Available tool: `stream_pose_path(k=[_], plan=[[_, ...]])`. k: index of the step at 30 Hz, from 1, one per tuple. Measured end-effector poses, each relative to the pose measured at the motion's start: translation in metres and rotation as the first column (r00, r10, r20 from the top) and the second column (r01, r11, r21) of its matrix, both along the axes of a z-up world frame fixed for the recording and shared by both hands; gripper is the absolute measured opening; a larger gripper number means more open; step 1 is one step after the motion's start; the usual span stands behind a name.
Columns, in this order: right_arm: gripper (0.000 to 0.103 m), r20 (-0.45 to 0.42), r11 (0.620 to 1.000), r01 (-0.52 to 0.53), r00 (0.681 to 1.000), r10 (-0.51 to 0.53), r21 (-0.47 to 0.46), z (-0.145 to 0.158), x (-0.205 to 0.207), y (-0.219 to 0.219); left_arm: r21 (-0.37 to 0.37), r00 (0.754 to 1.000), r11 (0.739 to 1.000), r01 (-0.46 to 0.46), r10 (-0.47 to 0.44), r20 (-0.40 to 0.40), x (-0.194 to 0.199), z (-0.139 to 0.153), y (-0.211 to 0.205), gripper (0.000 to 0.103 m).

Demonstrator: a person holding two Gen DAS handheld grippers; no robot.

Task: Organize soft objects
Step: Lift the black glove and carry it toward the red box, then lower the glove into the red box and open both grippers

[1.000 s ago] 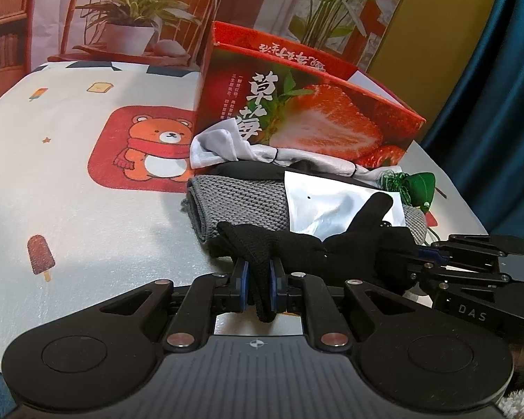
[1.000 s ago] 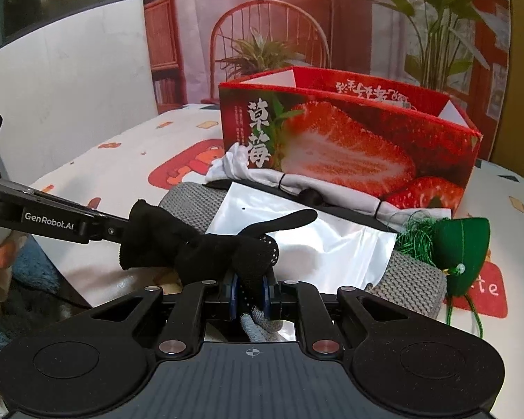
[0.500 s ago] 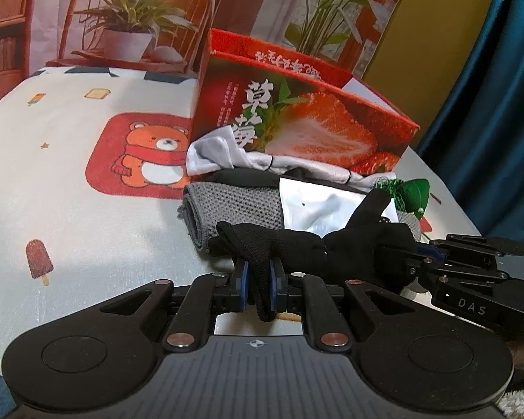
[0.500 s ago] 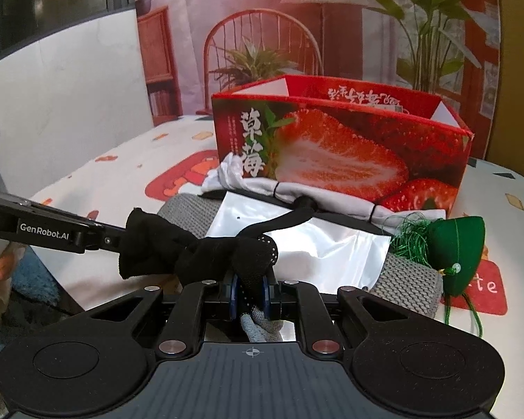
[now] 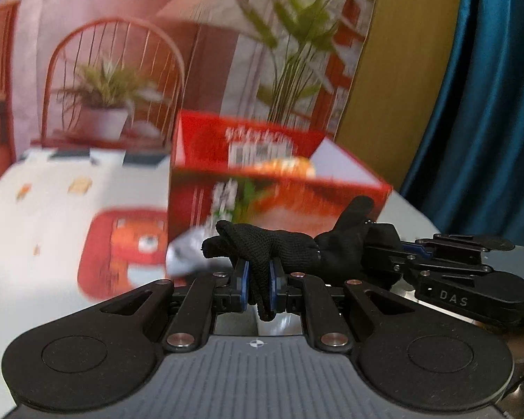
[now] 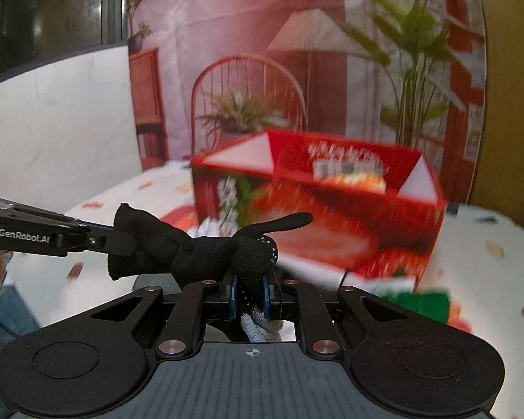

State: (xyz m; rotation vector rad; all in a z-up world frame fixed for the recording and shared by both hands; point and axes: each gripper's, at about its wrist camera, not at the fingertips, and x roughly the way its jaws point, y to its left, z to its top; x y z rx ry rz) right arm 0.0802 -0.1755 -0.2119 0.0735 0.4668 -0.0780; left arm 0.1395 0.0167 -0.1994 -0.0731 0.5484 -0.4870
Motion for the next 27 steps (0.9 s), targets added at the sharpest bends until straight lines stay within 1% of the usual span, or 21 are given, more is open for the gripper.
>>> stream_pose_path(k=[5,9,13,14,17,20,24,27], plan=[[0.012,0.065,0.999,0.013,0.998,-0.010,-0.047,0.027,0.018,-0.019,-0.014,0.998,1.000,0.000,0.001,0.068,0.025,0.033,-0.014,0.012],[0.012,0.097,0.998,0.024,0.995,-0.018,-0.052,0.044,0.039,-0.039,0.016,0.993,1.000,-0.003,0.001,0.119,0.050,0.052,-0.029,0.012],[0.012,0.112,0.998,0.050,0.993,-0.045,-0.046,0.055,0.073,-0.057,0.050,0.992,0.999,-0.018,0.012,0.128,0.082,0.062,-0.043,0.012],[0.012,0.114,0.997,0.057,0.992,-0.052,-0.043,0.057,0.082,-0.062,0.054,0.992,0.998,-0.026,0.019,0.125,0.090,0.063,-0.046,0.012],[0.013,0.101,0.997,0.075,0.992,-0.072,-0.025,0.058,0.108,-0.075,0.050,0.996,0.998,-0.037,0.033,0.084,0.116,0.064,-0.052,0.012],[0.013,0.050,0.998,0.066,0.996,-0.067,0.019,0.051,0.129,-0.087,0.048,0.999,0.998,-0.042,0.041,0.029,0.137,0.057,-0.056,0.012],[0.013,0.003,0.995,0.092,0.996,-0.093,0.030,0.036,0.143,-0.097,0.083,0.998,0.995,-0.049,0.051,-0.024,0.152,0.040,-0.062,0.012],[0.013,-0.016,0.991,0.108,0.994,-0.107,0.084,0.025,0.145,-0.105,0.098,0.997,0.994,-0.047,0.053,-0.059,0.156,0.027,-0.066,0.012]])
